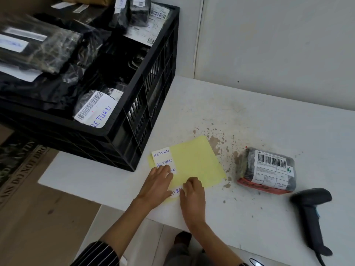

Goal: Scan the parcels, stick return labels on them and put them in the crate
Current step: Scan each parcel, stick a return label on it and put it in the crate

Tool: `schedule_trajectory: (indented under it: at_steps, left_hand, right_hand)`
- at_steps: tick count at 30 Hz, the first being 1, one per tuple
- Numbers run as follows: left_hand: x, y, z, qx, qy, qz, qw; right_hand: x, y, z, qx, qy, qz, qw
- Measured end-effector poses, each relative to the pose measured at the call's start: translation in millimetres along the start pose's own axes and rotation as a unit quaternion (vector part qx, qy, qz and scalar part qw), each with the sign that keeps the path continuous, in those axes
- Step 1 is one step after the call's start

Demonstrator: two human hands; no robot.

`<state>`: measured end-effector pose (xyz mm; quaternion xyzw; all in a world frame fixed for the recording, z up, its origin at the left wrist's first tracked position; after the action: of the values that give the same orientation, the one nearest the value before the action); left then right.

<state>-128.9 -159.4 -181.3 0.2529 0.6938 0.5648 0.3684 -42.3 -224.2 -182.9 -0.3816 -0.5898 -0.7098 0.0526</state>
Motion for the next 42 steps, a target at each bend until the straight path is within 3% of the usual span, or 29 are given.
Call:
schedule_trajectory:
  at_steps: [4,9,11,14,18,21,25,32,42]
  left_hand:
    - [-10.6,-9.4,6.0,0.066,-0.064,-0.016,0.996]
    - [-10.1,-28.2,3.0,0.123,-0.046,0.065,0.989]
    - [-12.9,-29.7,2.2,0.105,-0.029,0.063,0.992]
    - [-16.7,-28.5,3.1,0.073,-0.008,0.069,0.995]
    - [-24.2,-19.5,8.9,0.016,-0.033,0.098,0.995]
    - [-25.7,-23.9,10.5,0.019,-0.054,0.083,0.995]
    - [-18.1,-35.5,6.4,0.082,-0.083,0.022,0.993]
    - [-8.6,-49.3,8.2,0.220,-0.139,0.041,0.965]
    - [-11.2,-51.6,7.8,0.201,-0.132,0.057,0.969]
  right_hand:
    - [-12.8,-4.5,-5.6,0.000,-0.048,0.030,0.998]
    - [-13.7,-3.7,-7.2,0.008,-0.055,-0.001,0.998]
    - [-15.8,6.8,-5.0,-0.013,-0.080,-0.017,0.997]
    - [-4.2,13.9,-1.9,-0.049,-0.041,-0.072,0.995]
    - [-6.1,14.1,-3.7,-0.052,-0.075,-0.051,0.995]
    - [-5.3,14.3,-5.9,-0.049,-0.085,-0.032,0.995]
    - [-0.1,17.4,-3.5,-0.048,-0.045,-0.069,0.995]
    - [20.7,25.6,-9.9,-0.062,0.082,-0.100,0.990]
    - [27.2,35.6,-36.3,-0.031,0.172,-0.064,0.982]
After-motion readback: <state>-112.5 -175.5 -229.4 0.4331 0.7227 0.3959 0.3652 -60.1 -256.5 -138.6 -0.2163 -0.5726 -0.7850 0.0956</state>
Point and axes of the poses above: each hand's wrist, its own z-axis towards the middle knuckle, its own y-axis out of the back of the hand, x = y × z, the point moved 10 cm from there along z, towards the middle knuckle, and after that the axes turned 6 degrees about -y, right-handed, at the moved point
